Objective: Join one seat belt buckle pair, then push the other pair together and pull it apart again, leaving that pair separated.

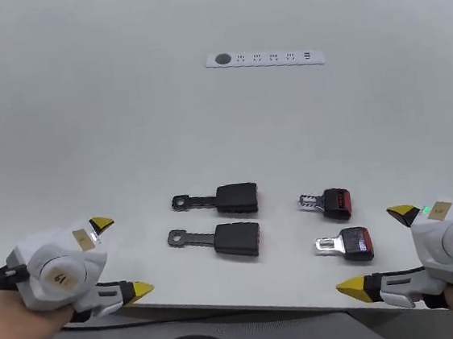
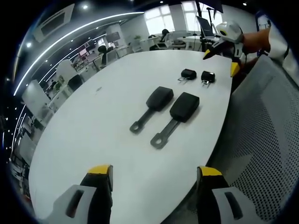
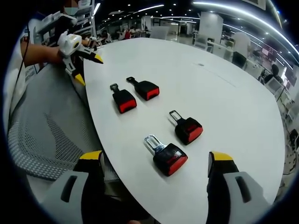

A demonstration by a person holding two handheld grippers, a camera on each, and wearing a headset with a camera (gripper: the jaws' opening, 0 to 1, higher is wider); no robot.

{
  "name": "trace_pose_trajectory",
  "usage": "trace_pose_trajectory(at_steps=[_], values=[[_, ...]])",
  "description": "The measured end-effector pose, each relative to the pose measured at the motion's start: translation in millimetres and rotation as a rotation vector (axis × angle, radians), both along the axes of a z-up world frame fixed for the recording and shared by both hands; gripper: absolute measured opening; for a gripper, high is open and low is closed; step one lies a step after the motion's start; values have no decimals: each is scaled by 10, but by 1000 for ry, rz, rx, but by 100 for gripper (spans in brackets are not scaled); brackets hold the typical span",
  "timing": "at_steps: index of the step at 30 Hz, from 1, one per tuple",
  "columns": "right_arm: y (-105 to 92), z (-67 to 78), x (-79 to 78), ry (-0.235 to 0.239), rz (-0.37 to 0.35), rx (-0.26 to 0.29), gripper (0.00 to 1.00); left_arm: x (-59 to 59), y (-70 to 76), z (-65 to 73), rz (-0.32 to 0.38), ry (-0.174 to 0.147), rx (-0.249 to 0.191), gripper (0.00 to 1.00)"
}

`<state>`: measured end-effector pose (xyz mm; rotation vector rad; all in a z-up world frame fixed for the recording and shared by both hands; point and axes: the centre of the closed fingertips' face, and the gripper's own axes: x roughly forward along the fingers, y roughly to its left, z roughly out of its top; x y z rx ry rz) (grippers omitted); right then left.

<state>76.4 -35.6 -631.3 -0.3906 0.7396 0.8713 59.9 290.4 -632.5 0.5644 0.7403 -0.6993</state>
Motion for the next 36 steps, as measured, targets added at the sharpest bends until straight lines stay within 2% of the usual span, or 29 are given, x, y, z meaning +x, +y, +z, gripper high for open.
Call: trace_pose_trajectory(at_steps=[23, 33, 36], values=[[75, 34, 26, -15, 20, 2, 91, 1, 0, 18, 10, -1, 1, 73], [43, 34, 27, -18, 16, 3, 90, -34, -9, -16, -3, 19, 7, 71], [37, 37, 37, -21, 16, 2, 88, -70, -39, -32, -33, 30, 14, 71]])
